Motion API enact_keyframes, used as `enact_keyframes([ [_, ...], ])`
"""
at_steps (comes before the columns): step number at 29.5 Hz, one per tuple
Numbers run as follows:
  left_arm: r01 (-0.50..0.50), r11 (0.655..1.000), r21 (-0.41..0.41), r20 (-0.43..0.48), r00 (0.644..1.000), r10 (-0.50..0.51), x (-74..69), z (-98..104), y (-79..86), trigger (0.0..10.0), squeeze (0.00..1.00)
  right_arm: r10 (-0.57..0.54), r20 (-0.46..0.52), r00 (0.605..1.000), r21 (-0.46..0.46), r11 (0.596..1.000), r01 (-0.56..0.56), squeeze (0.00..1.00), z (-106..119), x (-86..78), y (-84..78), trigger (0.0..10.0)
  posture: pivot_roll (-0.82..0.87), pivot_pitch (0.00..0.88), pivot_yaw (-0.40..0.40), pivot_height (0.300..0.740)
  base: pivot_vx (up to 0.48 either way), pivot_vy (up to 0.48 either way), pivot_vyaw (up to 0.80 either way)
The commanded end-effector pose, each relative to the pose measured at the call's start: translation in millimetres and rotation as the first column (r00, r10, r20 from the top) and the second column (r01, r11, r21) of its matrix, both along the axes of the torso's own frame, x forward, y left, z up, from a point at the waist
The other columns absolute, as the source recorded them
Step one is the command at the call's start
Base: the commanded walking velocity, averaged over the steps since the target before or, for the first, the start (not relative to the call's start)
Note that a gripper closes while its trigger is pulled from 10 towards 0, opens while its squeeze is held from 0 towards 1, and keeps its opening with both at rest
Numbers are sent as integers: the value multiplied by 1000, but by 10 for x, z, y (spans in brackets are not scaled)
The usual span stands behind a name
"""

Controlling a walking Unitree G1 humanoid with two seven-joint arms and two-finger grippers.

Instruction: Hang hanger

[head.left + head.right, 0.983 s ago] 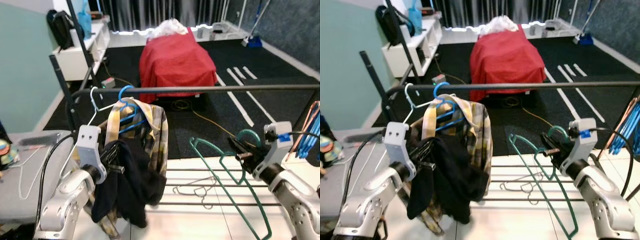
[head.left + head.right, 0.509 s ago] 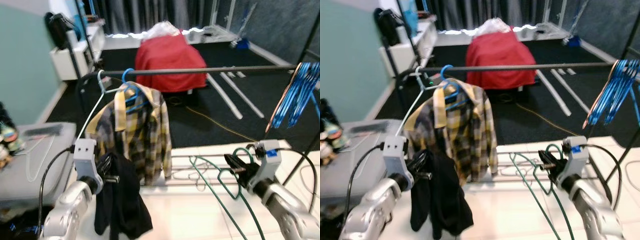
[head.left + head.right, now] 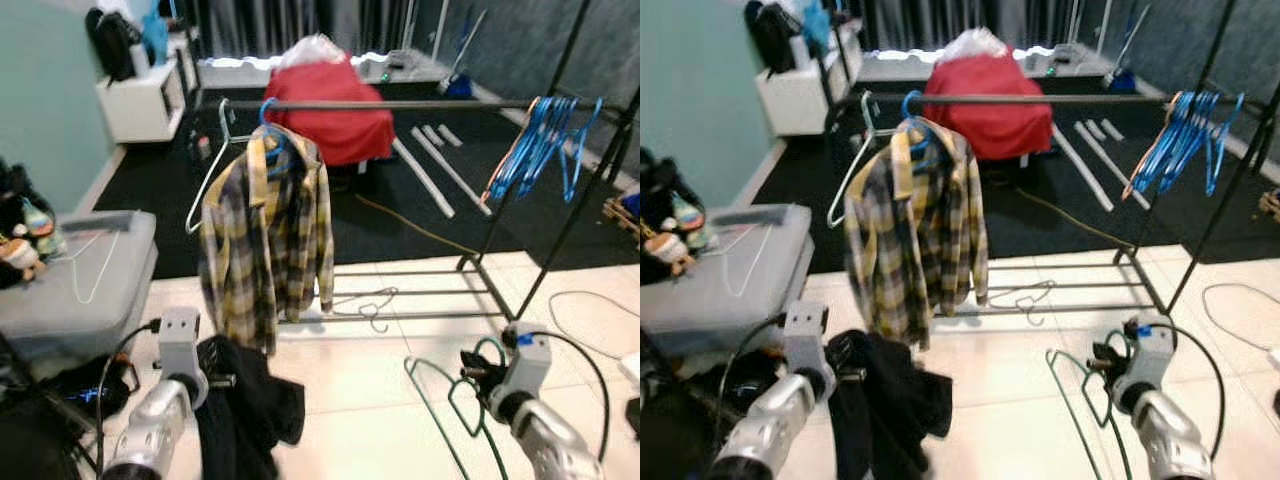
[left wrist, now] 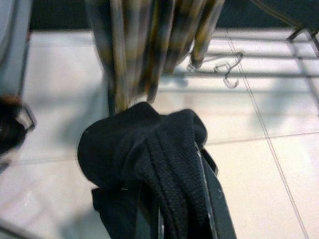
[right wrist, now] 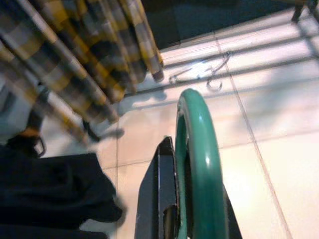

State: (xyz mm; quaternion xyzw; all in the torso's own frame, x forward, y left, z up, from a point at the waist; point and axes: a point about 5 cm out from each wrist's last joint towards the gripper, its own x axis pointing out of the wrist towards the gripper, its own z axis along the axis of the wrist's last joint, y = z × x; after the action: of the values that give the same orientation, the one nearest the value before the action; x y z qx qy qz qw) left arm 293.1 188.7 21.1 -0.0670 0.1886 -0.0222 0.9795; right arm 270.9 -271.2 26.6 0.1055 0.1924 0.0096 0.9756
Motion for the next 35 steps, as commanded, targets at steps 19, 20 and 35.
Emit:
enact_keyframes([
  [19,-105,993,59,-102,989,111,-309,-354,303,10000,0,-73,-144,987,2,997,74,0,-388,-224,41,10000,47,0,-44,740,-480,0,0],
  [20,-109,992,57,-108,988,114,-334,-374,305,10000,0,-83,-146,986,9,996,85,0,-401,-248,25,10000,46,0,-39,740,-480,0,0],
  [35,-99,993,63,-151,983,107,-445,-487,300,10000,0,-163,-143,976,12,986,167,0,-428,-355,-117,10000,-2,0,-19,740,-480,0,0],
])
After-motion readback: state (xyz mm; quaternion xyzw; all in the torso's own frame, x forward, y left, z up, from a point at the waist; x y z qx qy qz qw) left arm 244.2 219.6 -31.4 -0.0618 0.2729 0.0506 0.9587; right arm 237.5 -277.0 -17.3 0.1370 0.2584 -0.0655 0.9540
